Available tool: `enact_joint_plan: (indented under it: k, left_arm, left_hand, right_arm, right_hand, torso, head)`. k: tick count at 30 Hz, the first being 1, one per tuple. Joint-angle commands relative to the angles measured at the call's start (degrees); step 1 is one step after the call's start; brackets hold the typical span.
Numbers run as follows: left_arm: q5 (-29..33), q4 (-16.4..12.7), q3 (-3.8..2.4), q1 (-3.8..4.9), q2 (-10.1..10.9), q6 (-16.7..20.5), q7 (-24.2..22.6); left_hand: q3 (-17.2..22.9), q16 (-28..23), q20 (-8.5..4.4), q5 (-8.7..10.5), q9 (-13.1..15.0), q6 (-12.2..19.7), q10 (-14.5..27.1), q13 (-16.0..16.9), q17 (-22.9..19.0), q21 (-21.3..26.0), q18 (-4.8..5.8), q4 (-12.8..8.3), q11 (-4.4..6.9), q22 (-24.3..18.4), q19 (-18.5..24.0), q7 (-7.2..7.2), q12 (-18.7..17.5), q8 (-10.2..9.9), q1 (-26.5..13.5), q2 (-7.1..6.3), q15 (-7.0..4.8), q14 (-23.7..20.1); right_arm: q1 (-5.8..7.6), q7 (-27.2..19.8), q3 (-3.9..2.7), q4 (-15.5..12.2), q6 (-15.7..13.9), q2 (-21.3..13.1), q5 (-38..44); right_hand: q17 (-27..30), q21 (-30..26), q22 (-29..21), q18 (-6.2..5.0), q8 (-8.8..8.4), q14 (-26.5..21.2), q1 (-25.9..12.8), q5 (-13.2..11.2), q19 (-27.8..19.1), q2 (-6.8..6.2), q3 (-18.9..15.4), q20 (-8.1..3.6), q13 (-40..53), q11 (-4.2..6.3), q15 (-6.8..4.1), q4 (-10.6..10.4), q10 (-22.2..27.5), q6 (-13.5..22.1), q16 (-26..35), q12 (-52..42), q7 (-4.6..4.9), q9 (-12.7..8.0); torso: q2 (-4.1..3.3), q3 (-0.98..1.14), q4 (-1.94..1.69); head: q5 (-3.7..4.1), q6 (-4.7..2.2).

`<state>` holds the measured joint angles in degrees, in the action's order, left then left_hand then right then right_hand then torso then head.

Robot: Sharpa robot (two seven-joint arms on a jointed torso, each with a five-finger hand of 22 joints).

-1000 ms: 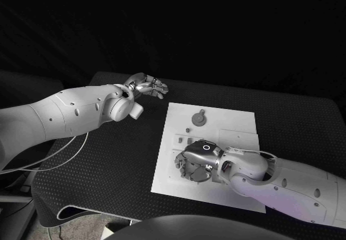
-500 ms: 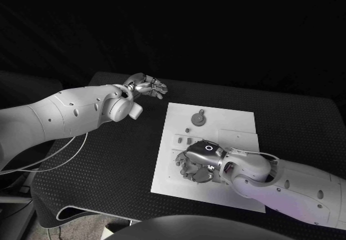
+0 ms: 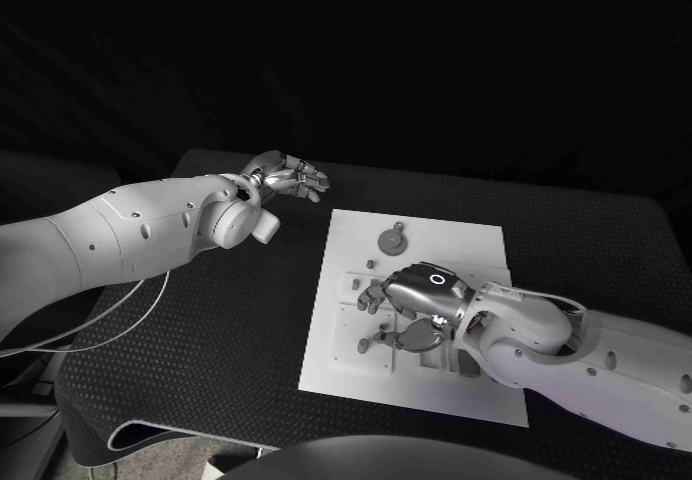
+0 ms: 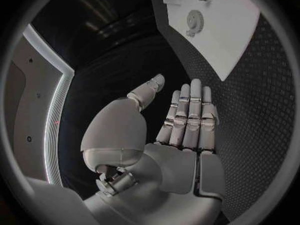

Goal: Assemble the parts on the task board

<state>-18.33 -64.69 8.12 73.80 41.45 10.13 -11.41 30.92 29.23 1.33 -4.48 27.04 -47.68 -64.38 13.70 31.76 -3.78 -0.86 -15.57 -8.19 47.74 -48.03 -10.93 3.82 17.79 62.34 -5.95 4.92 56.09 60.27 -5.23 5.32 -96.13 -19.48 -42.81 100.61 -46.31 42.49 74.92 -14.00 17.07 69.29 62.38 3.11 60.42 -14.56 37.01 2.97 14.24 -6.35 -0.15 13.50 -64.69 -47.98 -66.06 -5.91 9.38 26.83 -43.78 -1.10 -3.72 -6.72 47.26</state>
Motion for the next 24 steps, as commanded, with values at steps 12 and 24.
enact_joint_plan:
  k: [12, 24]
  left_arm:
    - [0.32, 0.27, -0.04, 0.01, -0.28, -0.65, -0.54]
    - [0.39, 0.41, -0.03, -0.20, -0.24, -0.69, -0.53]
  left_hand:
    - [-0.49, -0.36, -0.11, 0.30, -0.07, 0.23, 0.29, -0.06, 0.23, -0.14, 0.86, 0.06, 0.01, -0.15, -0.34, 0.06, 0.29, 0.30, -0.10, 0.26, 0.14, 0.42]
    - [-0.55, -0.44, -0.11, 0.30, -0.07, 0.19, 0.23, -0.05, 0.32, -0.14, 0.86, 0.08, 0.04, -0.19, -0.33, 0.08, 0.32, 0.34, -0.17, 0.23, 0.14, 0.43]
  right_arm:
    - [6.23, 9.82, -2.25, 4.88, 11.87, -8.71, -31.50]
    - [6.23, 27.30, 0.12, 1.87, 34.42, -14.78, -42.96]
  right_hand:
    - [-0.16, 0.15, 0.86, -0.96, 6.68, 0.26, -1.74, 0.12, 0.08, 5.53, -2.82, -0.25, 25.18, 5.71, -5.45, -1.48, -8.27, -5.08, -0.68, -22.82, -3.22, 7.02]
    - [-9.56, 4.33, 1.40, -1.00, 7.01, -0.11, -13.00, -0.24, 2.48, 3.77, -1.96, -2.30, 53.93, 6.83, -6.38, -13.13, 1.47, -4.38, -16.13, -52.15, -3.55, 13.34]
  torso:
    - [0.15, -0.18, 0.18]
    - [0.13, -0.05, 0.37]
  head:
    - [3.38, -1.78]
    - [5.41, -2.01]
